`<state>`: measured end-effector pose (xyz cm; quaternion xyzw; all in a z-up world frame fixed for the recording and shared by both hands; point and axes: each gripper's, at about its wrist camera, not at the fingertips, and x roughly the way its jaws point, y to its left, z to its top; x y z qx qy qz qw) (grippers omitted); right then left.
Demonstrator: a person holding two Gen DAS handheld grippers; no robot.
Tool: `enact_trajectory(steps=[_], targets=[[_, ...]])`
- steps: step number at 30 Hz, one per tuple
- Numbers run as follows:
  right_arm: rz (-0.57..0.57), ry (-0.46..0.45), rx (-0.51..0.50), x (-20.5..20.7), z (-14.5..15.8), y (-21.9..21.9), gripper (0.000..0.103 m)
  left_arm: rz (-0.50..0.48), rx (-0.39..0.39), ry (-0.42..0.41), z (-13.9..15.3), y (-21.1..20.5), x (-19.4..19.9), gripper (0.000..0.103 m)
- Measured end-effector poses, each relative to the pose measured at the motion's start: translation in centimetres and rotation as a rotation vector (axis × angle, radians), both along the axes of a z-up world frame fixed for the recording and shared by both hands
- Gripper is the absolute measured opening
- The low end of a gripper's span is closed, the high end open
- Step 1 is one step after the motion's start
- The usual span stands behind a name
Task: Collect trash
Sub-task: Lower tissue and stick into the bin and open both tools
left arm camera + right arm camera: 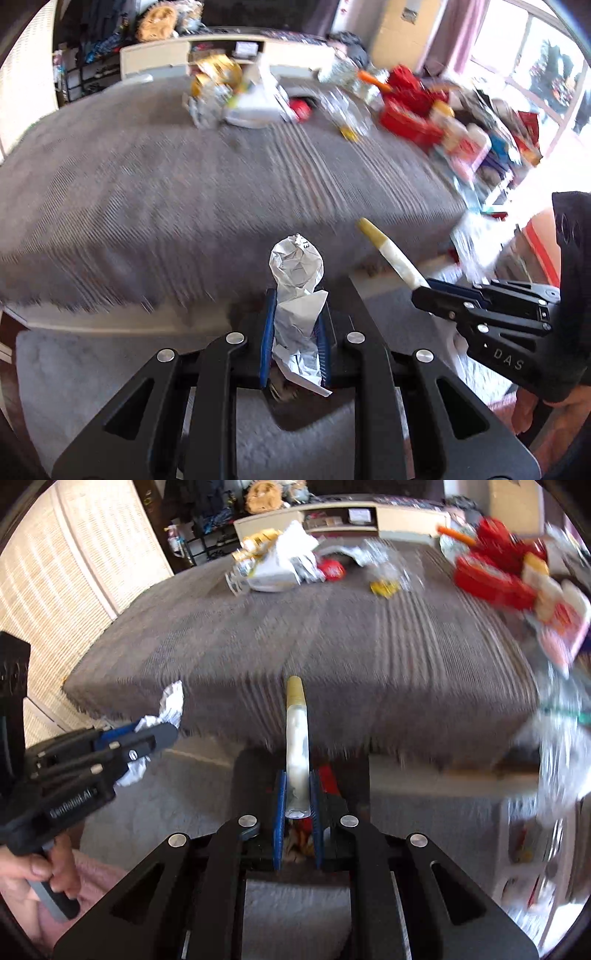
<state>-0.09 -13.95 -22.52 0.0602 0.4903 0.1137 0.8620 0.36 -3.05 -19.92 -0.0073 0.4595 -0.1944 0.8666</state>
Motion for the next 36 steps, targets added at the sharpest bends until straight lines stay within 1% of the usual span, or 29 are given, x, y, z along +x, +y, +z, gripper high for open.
enact_trajectory(steps=[4, 5, 8, 9, 11, 16, 18, 19, 20, 22, 23, 24, 25, 26, 28, 29, 30, 31, 32, 33, 35, 36], targets=[[-0.016, 0.091, 0.052, -1.3, -3.1, -0.9, 0.014, -0.034, 0.016, 0.076, -3.2, -1.8, -1.5, 0.019], [-0.018, 0.116, 0.056, -1.3, -4.0, -0.9, 0.014, -0.045, 0.017, 0.105, -4.4, -2.2, -1.8, 0.019], [-0.031, 0.169, 0.032, -1.3, -6.4, -1.1, 0.014, -0.054, 0.029, 0.167, -7.1, -3.2, -1.9, 0.018], [-0.032, 0.18, 0.029, -1.1, -6.8, -1.1, 0.014, -0.057, 0.048, 0.182, -8.2, -3.5, -1.8, 0.019], [-0.039, 0.199, 0.017, -0.5, -7.7, -1.1, 0.014, -0.06, 0.064, 0.198, -9.4, -3.8, -1.5, 0.019], [-0.069, 0.249, 0.036, 0.8, -9.7, -1.7, 0.014, -0.062, 0.064, 0.254, -12.5, -4.1, -0.8, 0.019], [-0.086, 0.251, 0.035, 1.3, -10.2, -1.9, 0.017, -0.056, 0.066, 0.262, -13.1, -4.0, -0.4, 0.021], [-0.099, 0.249, 0.041, 1.6, -10.4, -2.0, 0.017, -0.052, 0.063, 0.261, -13.3, -3.9, -0.2, 0.024], [-0.103, 0.25, 0.046, 1.8, -10.4, -2.1, 0.017, -0.045, 0.068, 0.262, -13.3, -3.7, 0.0, 0.03], [-0.109, 0.243, 0.045, 2.1, -10.4, -2.2, 0.017, -0.039, 0.072, 0.261, -13.4, -3.4, 0.2, 0.034], [-0.116, 0.236, 0.032, 2.2, -10.4, -2.2, 0.023, -0.036, 0.075, 0.261, -13.4, -3.2, 0.3, 0.039], [-0.122, 0.231, 0.029, 2.3, -10.2, -2.3, 0.04, -0.031, 0.077, 0.256, -13.3, -3.0, 0.3, 0.043], [-0.135, 0.216, 0.029, 2.2, -9.9, -2.5, 0.048, -0.025, 0.08, 0.248, -13.1, -2.7, 0.2, 0.049], [-0.146, 0.2, 0.029, 2.2, -9.6, -2.8, 0.055, -0.021, 0.083, 0.241, -12.9, -2.4, 0.2, 0.052], [-0.162, 0.172, 0.021, 2.1, -9.0, -3.3, 0.056, -0.016, 0.09, 0.227, -12.5, -2.1, 0.1, 0.056], [-0.169, 0.157, 0.026, 2.0, -8.6, -3.6, 0.062, -0.015, 0.091, 0.221, -12.2, -1.9, 0.0, 0.061], [-0.181, 0.143, 0.033, 1.8, -8.2, -4.0, 0.074, -0.015, 0.094, 0.211, -11.9, -1.8, -0.1, 0.065], [-0.192, 0.127, 0.04, 1.8, -7.9, -4.4, 0.079, -0.015, 0.097, 0.199, -11.4, -1.6, -0.2, 0.071], [-0.206, 0.102, 0.048, 1.5, -7.3, -4.8, 0.086, -0.014, 0.104, 0.176, -10.9, -1.4, -0.4, 0.077], [-0.213, 0.087, 0.055, 1.4, -6.9, -5.0, 0.091, -0.015, 0.109, 0.163, -10.4, -1.3, -0.5, 0.079], [-0.234, 0.064, 0.081, 1.1, -5.5, -5.7, 0.093, -0.017, 0.111, 0.15, -9.5, -1.1, -0.5, 0.084], [-0.233, 0.05, 0.102, 1.1, -4.5, -5.9, 0.094, -0.016, 0.103, 0.147, -8.9, -1.1, -0.4, 0.085]])
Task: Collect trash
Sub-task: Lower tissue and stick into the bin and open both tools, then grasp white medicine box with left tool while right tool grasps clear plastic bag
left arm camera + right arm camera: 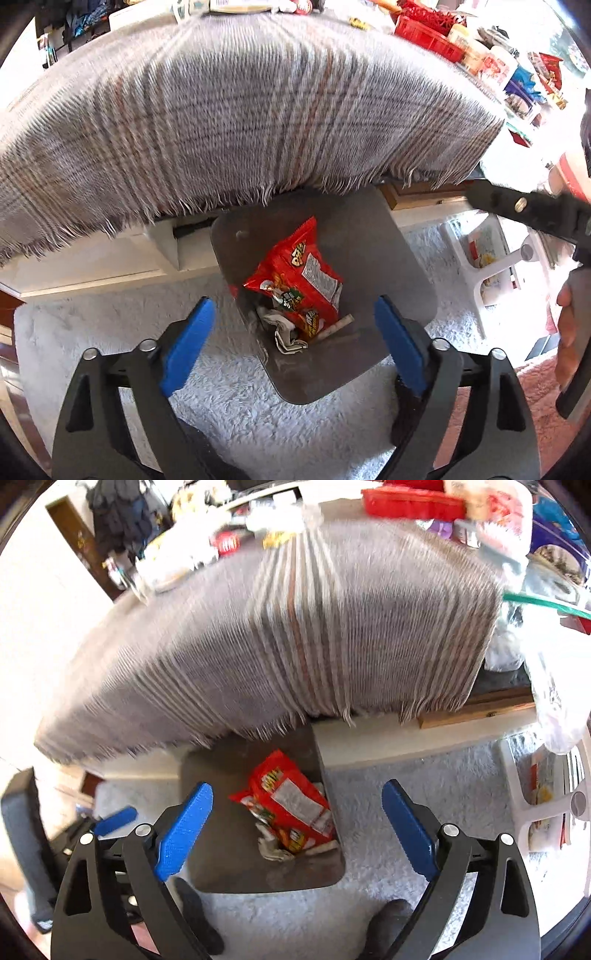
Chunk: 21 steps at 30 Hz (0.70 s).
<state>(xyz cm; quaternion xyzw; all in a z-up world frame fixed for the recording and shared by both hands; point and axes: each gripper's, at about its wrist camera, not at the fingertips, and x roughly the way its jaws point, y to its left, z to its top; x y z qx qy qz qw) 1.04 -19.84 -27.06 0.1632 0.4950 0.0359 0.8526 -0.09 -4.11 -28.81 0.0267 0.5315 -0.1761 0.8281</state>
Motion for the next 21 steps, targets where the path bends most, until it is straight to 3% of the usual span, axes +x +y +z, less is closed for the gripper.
enact_trajectory(steps=[4, 12, 16, 21], targets=[[-0.003, -0.082, -0.001, 0.7, 4.1, -0.5, 0.1, -0.004, -0.035, -0.046, 3.2, -0.3, 0.8, 0.088], [-0.037, -0.18, -0.044, 6.0, 10.8, -2.0, 0.1, 0.021, -0.032, -0.191, 12.1, 0.2, 5.8, 0.092], [-0.052, -0.203, -0.045, 10.3, 12.1, -3.1, 0.1, 0.046, -0.035, -0.238, 14.6, 0.3, 9.8, 0.092], [-0.069, -0.194, -0.074, 15.9, 11.7, -3.9, 0.1, 0.087, -0.054, -0.277, 16.1, 0.3, 15.3, 0.091]])
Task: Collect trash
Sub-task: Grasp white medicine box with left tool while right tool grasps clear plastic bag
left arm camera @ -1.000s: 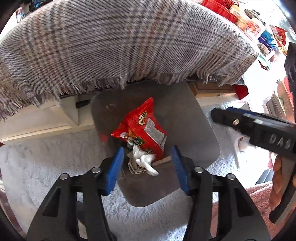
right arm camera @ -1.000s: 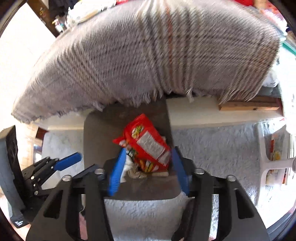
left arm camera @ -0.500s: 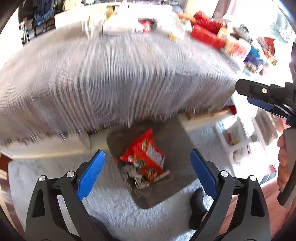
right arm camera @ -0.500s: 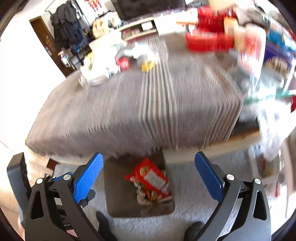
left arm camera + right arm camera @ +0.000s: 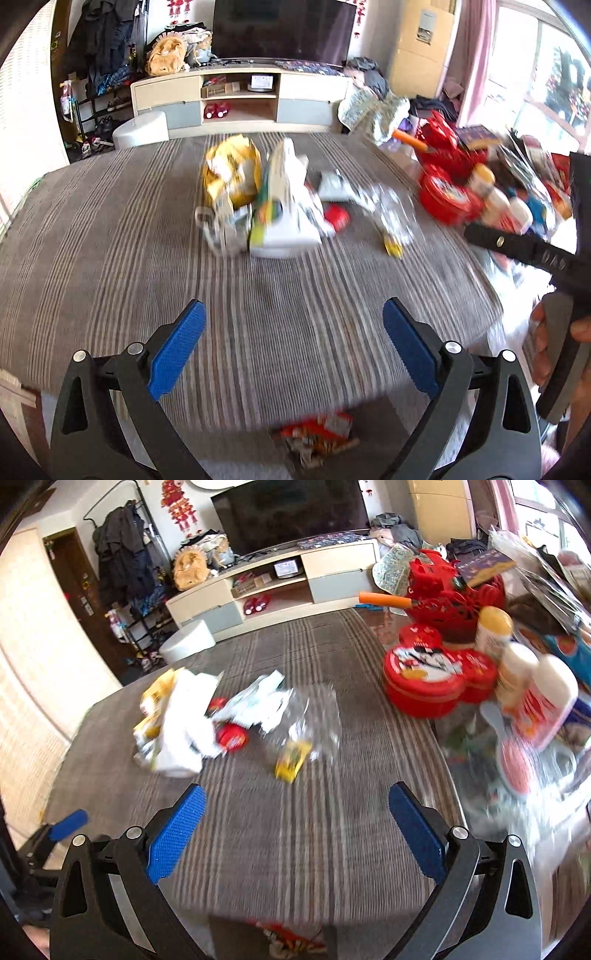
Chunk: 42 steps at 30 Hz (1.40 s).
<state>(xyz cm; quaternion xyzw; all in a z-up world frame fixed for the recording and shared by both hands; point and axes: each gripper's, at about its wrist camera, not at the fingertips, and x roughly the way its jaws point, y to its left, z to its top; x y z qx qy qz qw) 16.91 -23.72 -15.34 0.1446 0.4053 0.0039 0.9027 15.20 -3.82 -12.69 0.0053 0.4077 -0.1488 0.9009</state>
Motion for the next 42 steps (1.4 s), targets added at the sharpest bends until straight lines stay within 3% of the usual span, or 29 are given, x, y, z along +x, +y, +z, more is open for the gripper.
enact_trajectory(steps=[4, 8, 10, 17, 23, 28, 31, 33, 35, 40, 42], targets=[[-0.009, 0.018, 0.02, 3.7, -1.4, -1.0, 0.099, 0.007, -0.014, 0.005, -0.1, -0.8, 4.5, 0.08], [-0.004, 0.044, 0.077, 6.9, -2.7, -1.7, 0.088, 0.024, -0.021, 0.014, -0.5, -1.4, 8.1, 0.062], [-0.006, 0.051, 0.078, 8.2, -3.1, -1.8, 0.088, 0.026, -0.024, 0.022, -0.8, -1.9, 9.7, 0.059], [-0.001, 0.087, 0.072, 10.0, -4.9, -2.0, 0.088, 0.005, 0.014, 0.038, -1.9, -3.7, 12.3, 0.058], [0.003, 0.103, 0.093, 10.7, -6.1, -2.2, 0.088, 0.018, -0.009, 0.053, -2.9, -3.4, 13.7, 0.058], [0.005, 0.115, 0.101, 11.5, -6.7, -2.3, 0.085, -0.001, 0.025, 0.046, -2.9, -4.1, 15.1, 0.054], [0.019, 0.125, 0.125, 12.2, -7.2, -2.1, 0.073, -0.013, 0.031, 0.056, -3.1, -4.7, 15.8, 0.051], [0.041, 0.129, 0.134, 12.4, -7.3, -1.7, 0.058, -0.027, 0.029, 0.062, -3.3, -5.0, 15.9, 0.048], [0.067, 0.13, 0.132, 12.4, -7.1, -1.0, 0.049, -0.038, 0.041, 0.06, -3.4, -5.3, 15.8, 0.046], [0.082, 0.091, 0.106, 11.8, -5.8, -0.5, 0.034, -0.057, 0.063, 0.043, -3.0, -5.7, 15.6, 0.04], [0.084, 0.078, 0.104, 11.5, -5.3, -0.5, 0.033, -0.053, 0.057, 0.035, -2.6, -5.5, 15.4, 0.036]])
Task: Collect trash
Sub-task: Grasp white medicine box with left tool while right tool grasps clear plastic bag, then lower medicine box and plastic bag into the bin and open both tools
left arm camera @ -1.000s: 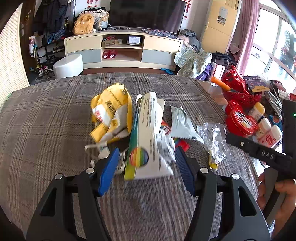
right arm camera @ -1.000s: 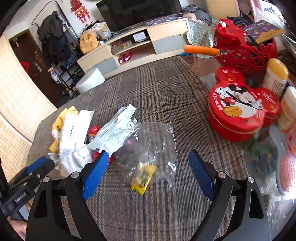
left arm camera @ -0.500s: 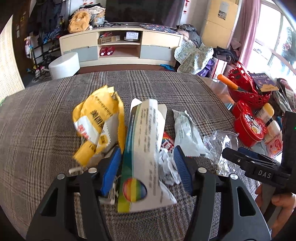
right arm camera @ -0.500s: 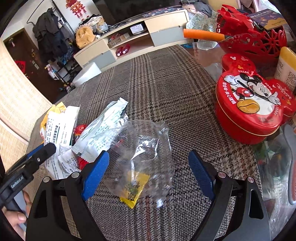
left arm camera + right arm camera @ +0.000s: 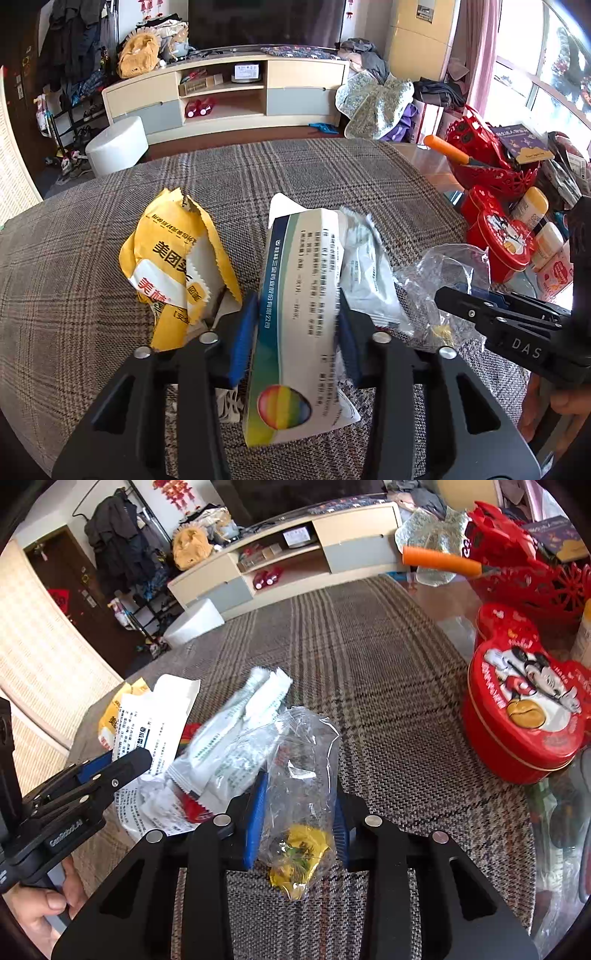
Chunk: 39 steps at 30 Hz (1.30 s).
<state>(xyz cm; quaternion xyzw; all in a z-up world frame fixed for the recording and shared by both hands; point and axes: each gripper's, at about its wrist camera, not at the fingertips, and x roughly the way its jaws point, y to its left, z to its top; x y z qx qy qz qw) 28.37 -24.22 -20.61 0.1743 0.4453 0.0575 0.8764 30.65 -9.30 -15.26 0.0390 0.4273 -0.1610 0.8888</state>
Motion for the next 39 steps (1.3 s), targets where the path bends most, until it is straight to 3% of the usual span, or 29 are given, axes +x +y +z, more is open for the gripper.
enact_trajectory(steps=[11, 15, 19, 25, 30, 39], targets=[[-0.001, -0.072, -0.01, -4.1, 5.2, -0.5, 0.032, 0.016, -0.029, -0.098, 6.4, 1.2, -4.1, 0.033], [0.012, -0.1, -0.029, -7.9, 7.6, 0.1, 0.032, 0.015, -0.032, -0.148, 9.1, 1.7, -8.9, 0.033], [0.023, -0.106, -0.069, -13.1, 9.0, 1.2, 0.032, 0.011, -0.054, -0.138, 9.4, 2.6, -14.1, 0.033], [0.047, -0.098, -0.087, -20.6, 9.3, 2.7, 0.032, 0.029, -0.095, -0.102, 7.9, 4.5, -22.4, 0.033], [0.063, -0.071, -0.096, -25.7, 7.8, 3.8, 0.032, 0.006, -0.076, -0.077, 5.1, 5.3, -28.8, 0.033], [0.084, 0.058, -0.093, -29.9, 0.4, 5.5, 0.032, 0.001, -0.1, 0.076, -3.5, 5.0, -33.6, 0.033]])
